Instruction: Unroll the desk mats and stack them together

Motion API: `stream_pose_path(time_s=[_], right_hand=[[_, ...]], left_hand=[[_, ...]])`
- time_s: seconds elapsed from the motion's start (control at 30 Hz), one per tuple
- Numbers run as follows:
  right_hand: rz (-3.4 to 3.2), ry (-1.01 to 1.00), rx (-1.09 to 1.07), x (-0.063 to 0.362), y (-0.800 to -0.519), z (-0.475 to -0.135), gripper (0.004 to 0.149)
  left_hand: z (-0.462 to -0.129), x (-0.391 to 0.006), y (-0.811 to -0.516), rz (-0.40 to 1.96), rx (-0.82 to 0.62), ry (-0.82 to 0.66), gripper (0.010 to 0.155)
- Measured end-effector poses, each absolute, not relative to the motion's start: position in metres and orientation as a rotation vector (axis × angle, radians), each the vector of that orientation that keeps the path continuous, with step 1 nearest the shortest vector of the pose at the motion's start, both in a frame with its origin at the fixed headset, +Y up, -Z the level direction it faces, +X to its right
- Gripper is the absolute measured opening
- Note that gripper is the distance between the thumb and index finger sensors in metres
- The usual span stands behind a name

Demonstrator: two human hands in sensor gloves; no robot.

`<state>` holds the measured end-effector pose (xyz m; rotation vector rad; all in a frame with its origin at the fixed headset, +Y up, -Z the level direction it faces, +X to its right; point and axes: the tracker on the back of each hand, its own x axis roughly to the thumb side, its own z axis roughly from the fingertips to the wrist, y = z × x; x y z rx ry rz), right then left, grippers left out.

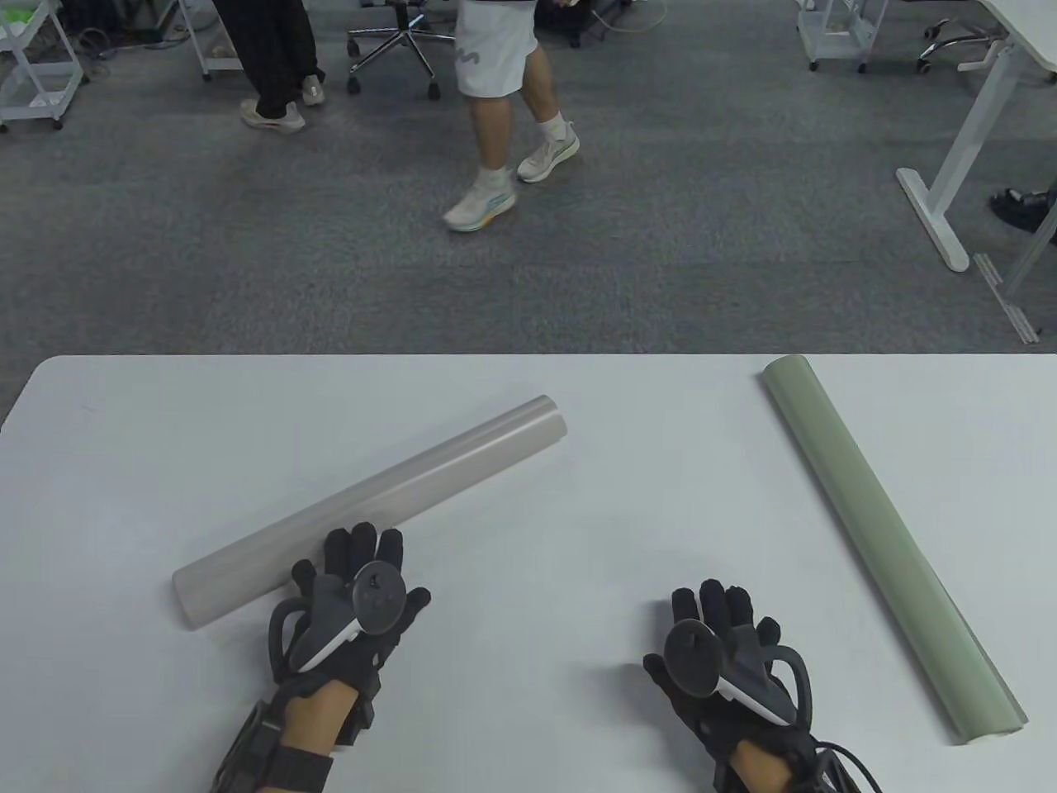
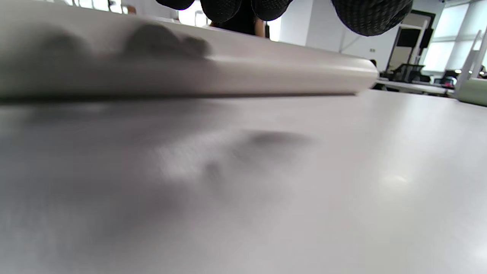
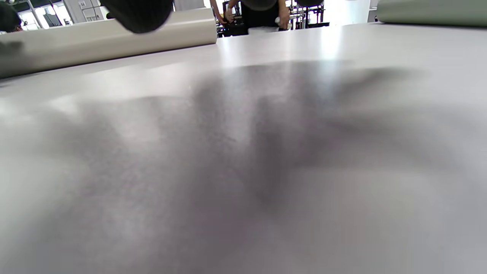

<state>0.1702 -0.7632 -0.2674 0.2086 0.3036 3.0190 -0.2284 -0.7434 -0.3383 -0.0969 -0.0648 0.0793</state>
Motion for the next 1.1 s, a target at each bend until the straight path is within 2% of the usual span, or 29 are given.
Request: stream_pose_path(time_s=[0.07, 0.17, 0.37, 0.5, 0.6, 0.7, 0.83, 0.93, 1.0, 1.1], right_hand=[[3.011, 0.305, 0.204, 0.171, -0.763, -0.268, 0.085], [3.005, 0.320, 0.202, 0.171, -0.762, -0.267, 0.085], [2.994, 0.334, 0.214, 0.170, -0.762, -0.266, 0.085], [2.989, 0.337, 0.230, 0.167, -0.760, -0.266, 0.085], [2.988, 0.343, 0.242, 0.164, -0.760, -0.265, 0.085], [2.985, 0.355, 0.256, 0.161, -0.760, -0.264, 0.085], [2.985, 0.353, 0.272, 0.157, -0.758, -0.264, 0.084], [2.977, 0.345, 0.280, 0.155, -0.757, -0.263, 0.084], [2.968, 0.339, 0.285, 0.155, -0.757, -0.263, 0.084], [2.957, 0.325, 0.297, 0.154, -0.757, -0.263, 0.084]], left_hand=[[-0.353, -0.238, -0.736, 0.070, -0.045, -0.045, 0.082], [-0.374, -0.252, -0.731, 0.059, -0.053, 0.022, 0.085], [-0.407, -0.281, -0.745, -0.042, -0.241, 0.174, 0.097], [-0.417, -0.297, -0.758, 0.036, -0.309, 0.203, 0.103], [-0.419, -0.298, -0.762, 0.056, -0.338, 0.197, 0.104], [-0.417, -0.289, -0.763, -0.086, -0.394, 0.170, 0.107], [-0.412, -0.283, -0.757, -0.052, -0.347, 0.110, 0.102], [-0.407, -0.277, -0.748, -0.033, -0.274, 0.096, 0.093], [-0.404, -0.274, -0.745, 0.059, -0.329, 0.180, 0.089], [-0.396, -0.269, -0.751, 0.320, -0.437, 0.346, 0.087]])
